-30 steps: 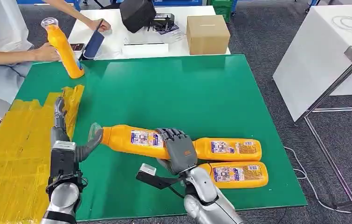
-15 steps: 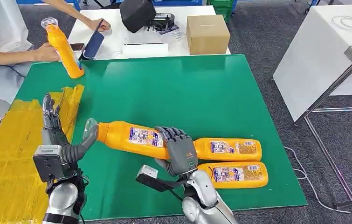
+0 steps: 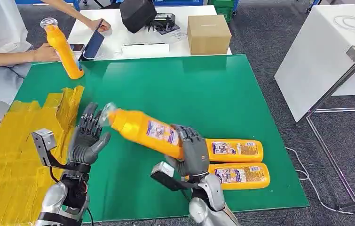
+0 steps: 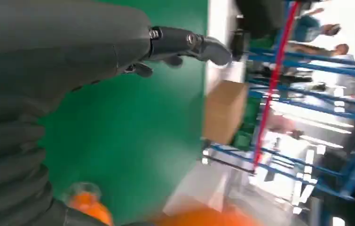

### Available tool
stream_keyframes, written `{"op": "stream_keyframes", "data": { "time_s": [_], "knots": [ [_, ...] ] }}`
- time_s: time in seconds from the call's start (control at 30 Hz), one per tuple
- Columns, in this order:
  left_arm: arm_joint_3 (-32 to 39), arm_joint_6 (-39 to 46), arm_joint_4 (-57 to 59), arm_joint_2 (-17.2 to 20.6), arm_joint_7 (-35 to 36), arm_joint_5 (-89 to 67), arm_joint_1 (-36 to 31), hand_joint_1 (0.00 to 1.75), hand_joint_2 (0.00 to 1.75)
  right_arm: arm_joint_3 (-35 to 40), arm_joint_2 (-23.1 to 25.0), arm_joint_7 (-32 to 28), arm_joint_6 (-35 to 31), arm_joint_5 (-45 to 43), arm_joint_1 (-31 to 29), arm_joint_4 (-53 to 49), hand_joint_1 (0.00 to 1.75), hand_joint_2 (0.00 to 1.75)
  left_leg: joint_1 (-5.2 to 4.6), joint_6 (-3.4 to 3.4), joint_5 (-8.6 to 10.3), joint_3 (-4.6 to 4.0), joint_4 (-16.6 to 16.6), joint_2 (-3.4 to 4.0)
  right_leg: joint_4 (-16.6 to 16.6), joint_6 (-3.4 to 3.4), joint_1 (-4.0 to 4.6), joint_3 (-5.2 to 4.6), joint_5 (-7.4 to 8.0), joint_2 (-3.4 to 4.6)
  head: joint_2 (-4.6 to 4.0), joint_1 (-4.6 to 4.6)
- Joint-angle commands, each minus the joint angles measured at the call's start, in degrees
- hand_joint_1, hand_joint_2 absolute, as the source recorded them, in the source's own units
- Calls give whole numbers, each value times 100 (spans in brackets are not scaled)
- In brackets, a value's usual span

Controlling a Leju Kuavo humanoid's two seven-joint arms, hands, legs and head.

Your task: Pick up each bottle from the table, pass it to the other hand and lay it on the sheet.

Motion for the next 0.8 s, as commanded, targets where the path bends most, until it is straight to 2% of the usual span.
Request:
{"op": "stream_keyframes", "data": {
  "time_s": [0.03, 0.13, 0.2, 0.27, 0.33, 0.47, 0.6, 0.67, 0.8],
  "knots": [
    [-997, -1467, 343, 553, 49, 456, -7, 0, 175, -310, -45, -225, 187, -543, -373, 62, 162, 175, 3, 2, -7, 25, -6, -3, -10, -8, 5, 28, -9, -14, 0, -2],
    [-1398, -1403, 124, 552, 63, 426, 10, 0, 175, -673, -26, -325, 266, -1038, -565, 422, 164, 175, 1, 6, -7, 11, 1, -14, -6, -2, 3, 20, -7, -16, 0, 2],
    [-1433, -1370, 124, 574, 55, 438, 4, 0, 175, -722, -35, -399, 285, -1081, -599, 485, 169, 175, -1, 6, -5, 10, 0, -2, -5, -2, 1, 18, -3, -8, 0, 0],
    [-1517, -1370, 157, 614, 35, 394, -38, 0, 175, -1099, 64, -318, 128, -1413, -651, 623, 175, 175, -1, 4, -1, 7, -3, -10, -6, -3, 1, 18, -2, -16, 0, 2],
    [-1609, -1360, 221, 618, 16, 341, -109, 0, 175, -1422, 70, -492, 177, -1922, -798, 878, 175, 175, -3, 3, -1, 10, -4, -13, -6, -4, -2, 20, -3, -15, 0, 2],
    [-1667, -1311, 259, 612, -19, 272, -148, 0, 175, -1661, 73, -591, 195, -2182, -950, 1196, 175, 175, -3, 4, 2, 6, -2, -17, -5, -3, -3, 15, -2, -18, 0, 0],
    [-1680, -1303, 249, 626, -34, 267, -136, 0, 175, -1412, 172, -691, 543, -2140, -991, 1379, 171, 175, 0, 4, -6, 18, -4, 2, -8, -6, 1, 24, -3, -4, 0, 2],
    [-1711, -1218, 255, 592, -87, 162, -190, 0, 175, -1004, 249, -706, 956, -2039, -1013, 1486, 169, 175, -1, 3, -8, 22, -5, 2, -7, -8, 1, 27, -6, -4, 0, 0],
    [-1725, -1111, 399, 536, -50, 145, -271, 0, 175, -325, 468, -732, 1184, -1759, -908, 1607, 173, 175, 6, 1, -12, 28, -2, 10, -7, -11, 8, 32, -6, 1, 0, 0]
  ]
}}
